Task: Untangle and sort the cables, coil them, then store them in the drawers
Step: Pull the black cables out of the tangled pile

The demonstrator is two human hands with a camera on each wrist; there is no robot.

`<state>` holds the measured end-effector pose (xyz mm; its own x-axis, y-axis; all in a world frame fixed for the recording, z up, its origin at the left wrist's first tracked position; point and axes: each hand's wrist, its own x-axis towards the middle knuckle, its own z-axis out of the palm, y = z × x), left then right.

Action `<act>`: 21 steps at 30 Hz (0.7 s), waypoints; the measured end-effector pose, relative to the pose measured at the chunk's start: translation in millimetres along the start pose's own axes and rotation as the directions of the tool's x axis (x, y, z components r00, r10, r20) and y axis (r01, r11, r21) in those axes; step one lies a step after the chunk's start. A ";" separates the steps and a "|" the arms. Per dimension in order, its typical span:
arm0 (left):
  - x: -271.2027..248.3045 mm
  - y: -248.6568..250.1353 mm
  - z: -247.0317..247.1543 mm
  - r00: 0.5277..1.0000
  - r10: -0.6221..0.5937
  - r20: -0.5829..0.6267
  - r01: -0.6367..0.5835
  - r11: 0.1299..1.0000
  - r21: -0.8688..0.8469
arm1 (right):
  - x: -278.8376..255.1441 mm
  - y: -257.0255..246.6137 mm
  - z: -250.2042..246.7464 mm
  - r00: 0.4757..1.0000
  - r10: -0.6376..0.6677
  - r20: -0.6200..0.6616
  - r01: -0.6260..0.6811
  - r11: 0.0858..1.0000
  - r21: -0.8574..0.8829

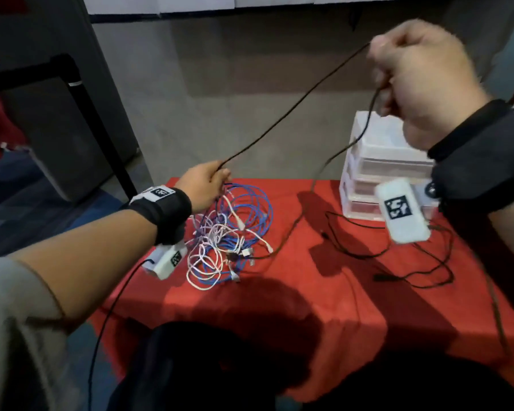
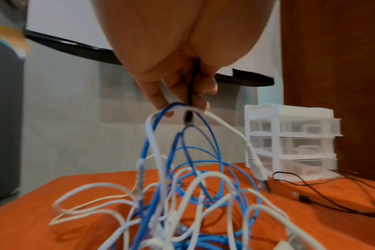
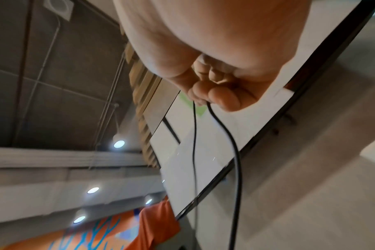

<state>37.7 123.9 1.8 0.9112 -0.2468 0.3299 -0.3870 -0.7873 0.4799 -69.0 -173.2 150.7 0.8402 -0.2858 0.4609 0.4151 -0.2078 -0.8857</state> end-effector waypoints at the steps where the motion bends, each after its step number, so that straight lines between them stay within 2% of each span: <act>1: -1.3 -8.3 -3.7 0.999 -0.040 0.009 0.040 0.999 -0.010 | 3.6 -0.4 -14.1 1.000 0.008 -0.024 -0.008 1.000 0.003; 5: -3.9 -19.9 -15.2 0.993 -0.109 -0.033 0.108 0.994 -0.027 | 6.8 20.7 -42.2 0.993 0.115 0.025 -0.112 0.991 -0.079; 7: -2.0 -10.8 -16.0 0.989 -0.129 -0.066 0.122 0.987 -0.107 | -0.8 36.2 -41.9 0.980 0.185 0.077 -0.177 0.979 -0.105; 9: -1.6 2.8 -14.7 0.990 -0.119 -0.080 0.101 0.975 -0.199 | -10.0 45.1 -37.8 0.964 0.237 0.124 -0.225 0.969 -0.098; 12: -10.5 24.9 -7.4 0.997 -0.061 -0.036 0.053 0.979 -0.197 | -17.8 45.7 -30.7 0.952 0.255 0.168 -0.250 0.967 -0.051; 16: -33.8 48.4 24.4 0.994 0.027 0.107 0.000 0.969 -0.247 | -14.0 29.6 -26.8 0.963 0.207 0.176 -0.214 0.976 0.027; 19: -58.3 72.7 55.4 0.938 0.134 0.318 0.012 0.908 -0.419 | -5.4 14.5 -29.5 0.972 0.172 0.159 -0.185 0.980 0.070; 21: -71.2 98.4 75.9 0.909 0.178 0.378 0.067 0.831 -0.552 | 1.4 6.9 -33.4 0.972 0.160 0.172 -0.180 0.978 0.106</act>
<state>-54.4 21.1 -36.2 0.8125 -0.5777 0.0784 -0.3390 -0.3588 0.8696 -76.6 -206.4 147.1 0.9432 -0.1496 0.2967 0.2921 -0.0523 -0.9550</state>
